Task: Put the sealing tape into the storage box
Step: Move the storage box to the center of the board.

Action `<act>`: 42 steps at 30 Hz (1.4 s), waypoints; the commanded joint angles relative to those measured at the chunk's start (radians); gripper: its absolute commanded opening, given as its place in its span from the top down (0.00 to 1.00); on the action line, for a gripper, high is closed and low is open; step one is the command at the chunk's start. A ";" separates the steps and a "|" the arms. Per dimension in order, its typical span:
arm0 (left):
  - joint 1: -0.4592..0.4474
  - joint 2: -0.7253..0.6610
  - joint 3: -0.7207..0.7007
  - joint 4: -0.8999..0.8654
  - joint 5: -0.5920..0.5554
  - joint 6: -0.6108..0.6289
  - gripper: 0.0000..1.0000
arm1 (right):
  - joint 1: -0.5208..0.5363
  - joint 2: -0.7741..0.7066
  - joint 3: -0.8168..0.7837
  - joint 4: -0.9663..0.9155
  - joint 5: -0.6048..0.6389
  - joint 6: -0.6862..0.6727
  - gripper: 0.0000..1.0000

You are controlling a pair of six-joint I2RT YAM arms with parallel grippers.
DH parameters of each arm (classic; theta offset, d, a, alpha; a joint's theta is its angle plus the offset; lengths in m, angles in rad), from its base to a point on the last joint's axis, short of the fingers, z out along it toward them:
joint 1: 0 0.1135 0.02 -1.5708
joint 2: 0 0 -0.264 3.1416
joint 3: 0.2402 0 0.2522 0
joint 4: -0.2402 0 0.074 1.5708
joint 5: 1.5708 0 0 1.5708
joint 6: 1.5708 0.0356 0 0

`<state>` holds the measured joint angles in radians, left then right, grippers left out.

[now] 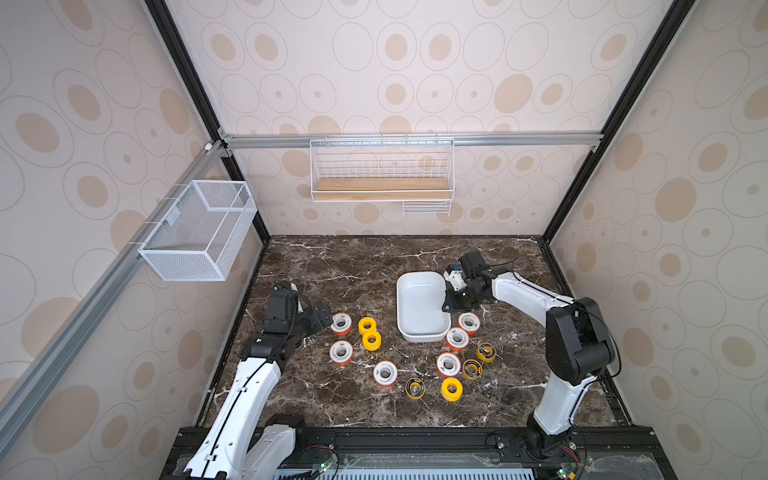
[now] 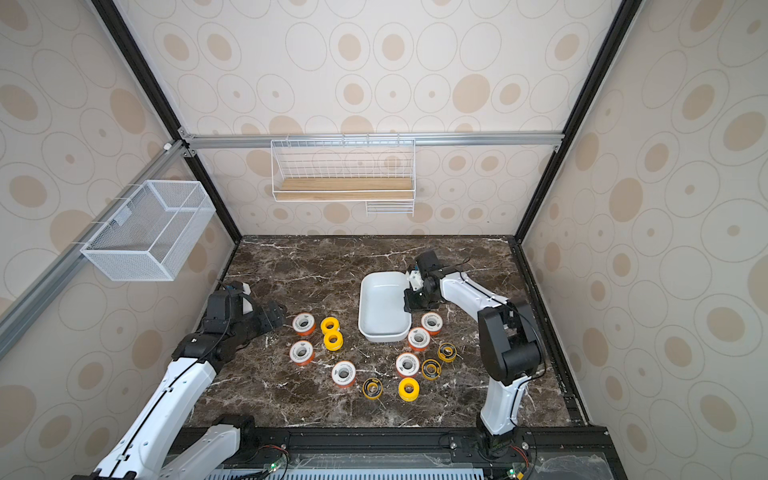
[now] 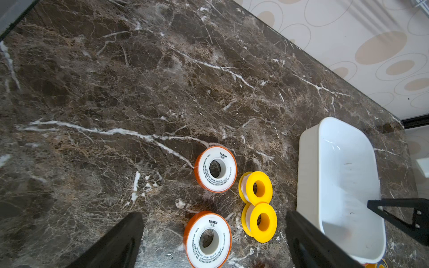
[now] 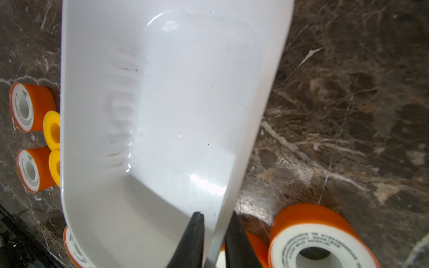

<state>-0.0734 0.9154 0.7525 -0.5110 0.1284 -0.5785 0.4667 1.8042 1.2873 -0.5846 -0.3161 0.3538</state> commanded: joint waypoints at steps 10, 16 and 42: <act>-0.002 -0.004 0.031 -0.017 0.002 0.018 0.01 | 0.095 -0.069 -0.132 0.065 -0.028 0.014 0.80; -0.002 -0.003 0.029 -0.020 0.006 0.017 0.01 | 0.119 -0.108 -0.184 0.102 -0.038 0.042 0.75; -0.019 0.443 0.047 0.162 0.032 0.012 0.42 | 0.002 -0.353 -0.310 0.162 -0.014 -0.002 0.46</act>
<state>-0.0872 1.3197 0.7570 -0.3897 0.1562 -0.5789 0.4698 1.4387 0.9916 -0.4202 -0.3153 0.3630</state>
